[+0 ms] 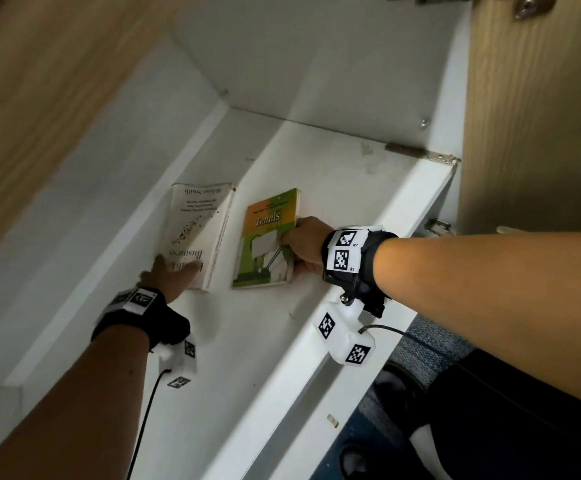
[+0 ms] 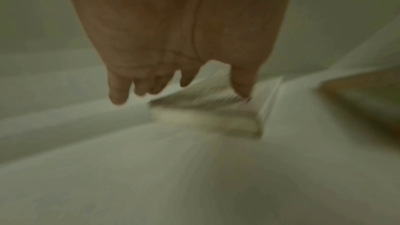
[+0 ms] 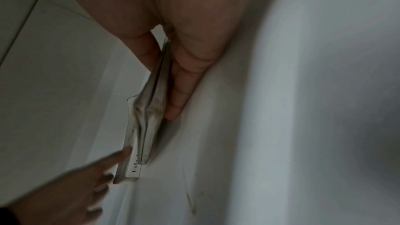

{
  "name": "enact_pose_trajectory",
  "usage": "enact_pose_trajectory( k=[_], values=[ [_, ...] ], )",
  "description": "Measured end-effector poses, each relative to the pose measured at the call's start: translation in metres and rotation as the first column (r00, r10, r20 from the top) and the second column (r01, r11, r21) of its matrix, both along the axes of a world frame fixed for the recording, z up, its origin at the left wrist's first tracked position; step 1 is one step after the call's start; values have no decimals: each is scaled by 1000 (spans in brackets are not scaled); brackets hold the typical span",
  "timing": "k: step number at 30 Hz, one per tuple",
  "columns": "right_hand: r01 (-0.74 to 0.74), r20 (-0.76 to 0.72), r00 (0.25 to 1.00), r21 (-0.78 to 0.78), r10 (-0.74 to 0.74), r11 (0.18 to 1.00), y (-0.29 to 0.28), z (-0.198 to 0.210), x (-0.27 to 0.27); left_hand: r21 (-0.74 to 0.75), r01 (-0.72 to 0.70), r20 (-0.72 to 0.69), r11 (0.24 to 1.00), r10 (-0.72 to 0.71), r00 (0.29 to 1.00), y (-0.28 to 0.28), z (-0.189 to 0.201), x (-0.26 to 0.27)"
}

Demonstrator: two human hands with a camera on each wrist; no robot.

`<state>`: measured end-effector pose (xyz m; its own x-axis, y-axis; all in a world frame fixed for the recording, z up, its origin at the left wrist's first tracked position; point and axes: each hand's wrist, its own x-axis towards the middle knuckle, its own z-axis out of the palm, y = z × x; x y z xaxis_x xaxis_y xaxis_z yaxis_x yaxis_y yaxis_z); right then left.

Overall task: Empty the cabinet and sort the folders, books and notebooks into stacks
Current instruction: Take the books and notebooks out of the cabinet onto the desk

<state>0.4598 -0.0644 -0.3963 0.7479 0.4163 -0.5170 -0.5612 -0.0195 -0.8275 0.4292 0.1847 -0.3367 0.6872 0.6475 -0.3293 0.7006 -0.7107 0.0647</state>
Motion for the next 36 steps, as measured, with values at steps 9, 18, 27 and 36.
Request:
enact_pose_trajectory(
  k=[9, 18, 27, 36],
  values=[
    [43, -40, 998, 38, -41, 998, 4, 4, -1, 175, 57, -111, 983, -37, 993, -31, -26, -61],
    [84, -132, 989, 108, -70, 991, 3, 3, -2, 103, -11, 40, 995, 7, 999, 8, -2, -18],
    [69, -127, 990, 98, -57, 993, 9, 1, 4, -271, -201, 149, 941, 247, 957, 21, -9, -22],
    [-40, 49, 998, -94, 44, 995, 1, 12, -9, -707, -203, 272, 678, 525, 806, 4, 22, -60]
  ],
)
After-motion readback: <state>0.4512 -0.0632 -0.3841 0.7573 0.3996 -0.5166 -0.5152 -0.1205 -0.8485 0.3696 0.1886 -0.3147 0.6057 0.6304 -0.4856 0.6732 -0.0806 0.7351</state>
